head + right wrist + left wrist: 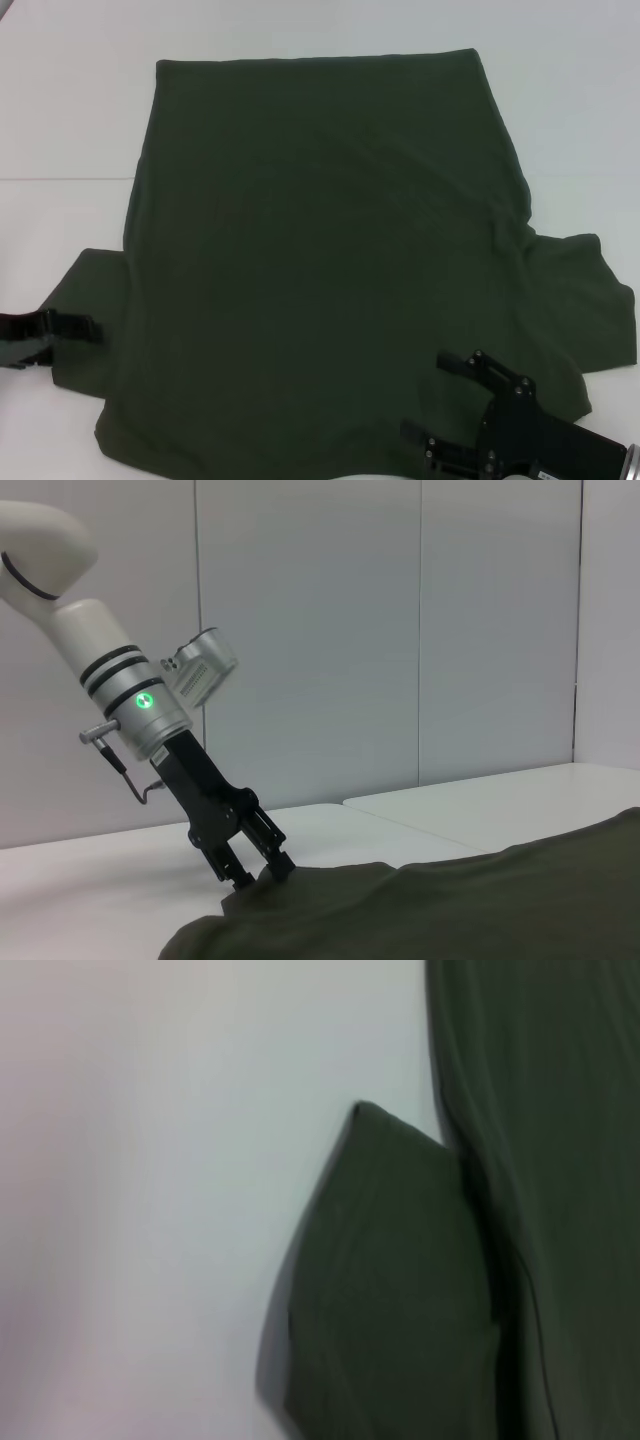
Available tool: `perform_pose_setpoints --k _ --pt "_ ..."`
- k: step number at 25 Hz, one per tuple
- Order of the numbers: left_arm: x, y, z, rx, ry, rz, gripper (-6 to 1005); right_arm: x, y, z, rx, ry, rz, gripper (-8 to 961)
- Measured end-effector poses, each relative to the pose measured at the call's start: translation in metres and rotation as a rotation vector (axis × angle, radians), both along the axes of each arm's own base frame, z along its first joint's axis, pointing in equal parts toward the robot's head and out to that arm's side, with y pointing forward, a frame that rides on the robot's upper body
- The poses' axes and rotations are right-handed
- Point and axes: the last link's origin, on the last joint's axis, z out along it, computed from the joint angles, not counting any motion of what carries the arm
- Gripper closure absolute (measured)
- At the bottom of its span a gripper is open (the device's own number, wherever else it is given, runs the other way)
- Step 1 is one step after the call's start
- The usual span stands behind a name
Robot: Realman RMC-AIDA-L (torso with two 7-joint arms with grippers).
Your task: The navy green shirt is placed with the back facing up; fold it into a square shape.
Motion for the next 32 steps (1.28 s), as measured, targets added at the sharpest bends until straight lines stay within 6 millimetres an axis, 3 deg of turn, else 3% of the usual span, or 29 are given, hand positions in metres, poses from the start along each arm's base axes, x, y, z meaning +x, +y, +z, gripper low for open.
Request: perform_pose_setpoints --k 32 --pt "0.0087 0.0062 -0.0066 -0.032 0.03 -0.038 191 -0.001 0.0006 -0.0004 -0.001 0.002 0.002 11"
